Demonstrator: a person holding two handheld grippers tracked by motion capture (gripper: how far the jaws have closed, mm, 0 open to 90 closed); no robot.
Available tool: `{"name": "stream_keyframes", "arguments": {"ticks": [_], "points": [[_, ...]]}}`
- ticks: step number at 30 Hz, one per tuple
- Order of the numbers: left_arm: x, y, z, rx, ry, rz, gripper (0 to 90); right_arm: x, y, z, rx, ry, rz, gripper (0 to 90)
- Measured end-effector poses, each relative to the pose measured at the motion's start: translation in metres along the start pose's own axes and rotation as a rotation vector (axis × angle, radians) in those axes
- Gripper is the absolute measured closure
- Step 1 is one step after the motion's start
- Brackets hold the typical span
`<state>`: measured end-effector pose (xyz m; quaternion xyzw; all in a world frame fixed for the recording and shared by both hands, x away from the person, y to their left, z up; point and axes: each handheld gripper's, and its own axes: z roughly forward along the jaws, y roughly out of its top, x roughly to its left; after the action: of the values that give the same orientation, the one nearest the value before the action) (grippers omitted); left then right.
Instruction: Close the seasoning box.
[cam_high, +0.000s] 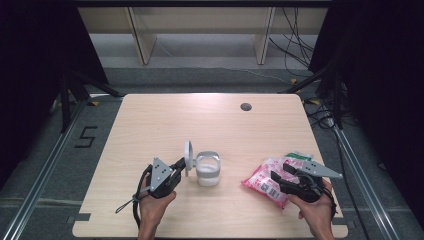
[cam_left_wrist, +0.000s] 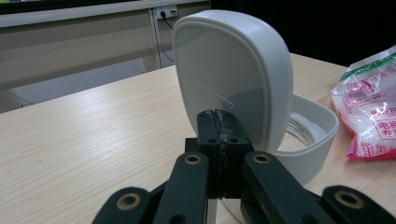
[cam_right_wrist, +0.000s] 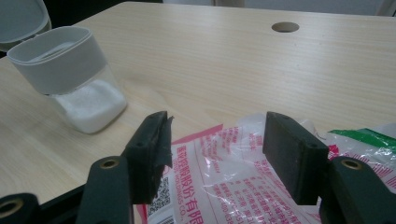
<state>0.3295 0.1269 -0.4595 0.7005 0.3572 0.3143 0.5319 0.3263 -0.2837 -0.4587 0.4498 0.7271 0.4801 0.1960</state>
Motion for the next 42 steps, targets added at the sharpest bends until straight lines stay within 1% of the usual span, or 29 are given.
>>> {"name": "stream_keyframes", "arguments": {"ticks": [1,2,3,6,7,9,11,12,15,16,17,19,21,22,23,24,26,27,28,29,30,32,33,35,36,38,39,41,42], "points": [[0.000,0.000,0.000,-0.004,0.000,-0.002,88.9,0.000,0.000,0.000,-0.001,0.003,0.000,41.5],[0.001,0.001,0.001,-0.013,-0.004,0.000,88.9,0.003,0.000,-0.001,0.009,0.006,0.026,41.5],[0.001,0.001,-0.001,-0.007,0.000,-0.008,88.9,0.001,0.000,0.000,-0.005,0.005,-0.003,41.5],[0.002,0.003,-0.001,-0.011,-0.003,-0.012,89.0,0.004,0.000,0.000,-0.005,0.015,0.019,41.4],[0.002,0.004,-0.001,-0.011,-0.004,-0.012,89.0,0.003,0.000,0.000,-0.004,0.014,0.004,41.4],[0.001,0.006,0.000,-0.012,-0.003,-0.009,88.9,0.003,0.000,0.000,0.004,0.017,0.004,41.3],[0.002,0.007,0.000,-0.017,-0.004,0.006,88.8,0.004,0.000,0.000,0.009,0.019,-0.002,41.3],[0.001,0.007,0.001,-0.030,-0.009,-0.003,88.8,0.004,0.000,-0.001,0.010,0.015,-0.006,41.3],[0.001,0.009,0.000,-0.021,-0.005,0.003,88.7,0.004,-0.001,0.001,-0.003,0.023,-0.010,41.1],[0.000,0.009,0.000,-0.023,-0.004,-0.004,88.6,0.005,-0.001,0.001,-0.005,0.023,-0.011,41.1],[0.000,0.009,0.000,-0.023,-0.006,0.007,88.6,0.005,-0.001,0.001,-0.010,0.018,-0.014,41.1],[-0.001,0.010,0.001,-0.026,-0.008,0.006,88.6,0.005,-0.001,0.000,-0.003,0.024,-0.003,41.0],[-0.001,0.011,0.001,-0.024,-0.007,0.001,88.6,0.005,-0.001,-0.002,0.008,0.026,-0.008,41.0],[-0.001,0.011,0.001,-0.026,-0.007,0.001,88.6,0.008,-0.001,-0.003,0.020,0.024,0.033,41.0],[-0.001,0.012,0.001,-0.027,-0.007,0.002,88.6,0.008,-0.002,-0.002,0.012,0.027,0.022,41.0],[-0.001,0.012,0.001,-0.027,-0.008,0.017,88.6,0.006,-0.002,-0.001,-0.002,0.026,0.001,41.0],[-0.002,0.012,0.000,-0.027,-0.007,0.010,88.6,0.005,-0.002,-0.002,-0.005,0.023,-0.017,41.0],[-0.002,0.013,0.000,-0.029,-0.008,0.016,88.6,0.006,-0.002,-0.001,-0.010,0.036,-0.003,40.9],[-0.002,0.013,0.000,-0.030,-0.008,0.018,88.6,0.006,-0.003,-0.001,-0.010,0.034,-0.002,40.9],[-0.002,0.013,0.001,-0.043,-0.012,0.008,88.6,0.008,-0.003,-0.002,-0.005,0.029,0.020,40.9],[-0.002,0.013,0.001,-0.042,-0.014,0.022,88.6,0.008,-0.004,-0.002,-0.001,0.027,0.024,40.9],[-0.003,0.014,0.000,-0.031,-0.007,0.018,88.6,0.008,-0.003,-0.003,0.007,0.023,0.020,40.9],[-0.003,0.014,0.000,-0.034,-0.008,0.014,88.6,0.006,-0.003,-0.002,-0.007,0.023,-0.010,40.9],[-0.004,0.014,0.000,-0.033,-0.008,0.016,88.6,0.006,-0.004,-0.002,-0.007,0.024,-0.013,40.9],[-0.004,0.015,0.000,-0.035,-0.009,0.028,88.6,0.006,-0.004,-0.003,-0.001,0.023,-0.013,40.8],[-0.004,0.015,0.000,-0.033,-0.008,0.027,88.6,0.007,-0.004,-0.003,0.009,0.026,-0.005,40.9],[-0.006,0.015,0.000,-0.035,-0.006,0.017,88.6,0.007,-0.004,-0.003,0.008,0.031,-0.002,40.9],[-0.006,0.016,0.000,-0.041,-0.010,0.023,88.6,0.007,-0.004,-0.003,-0.004,0.021,-0.011,40.9],[-0.006,0.016,0.000,-0.044,-0.010,0.016,88.6,0.010,-0.005,-0.003,0.006,0.025,0.023,40.9]]}}
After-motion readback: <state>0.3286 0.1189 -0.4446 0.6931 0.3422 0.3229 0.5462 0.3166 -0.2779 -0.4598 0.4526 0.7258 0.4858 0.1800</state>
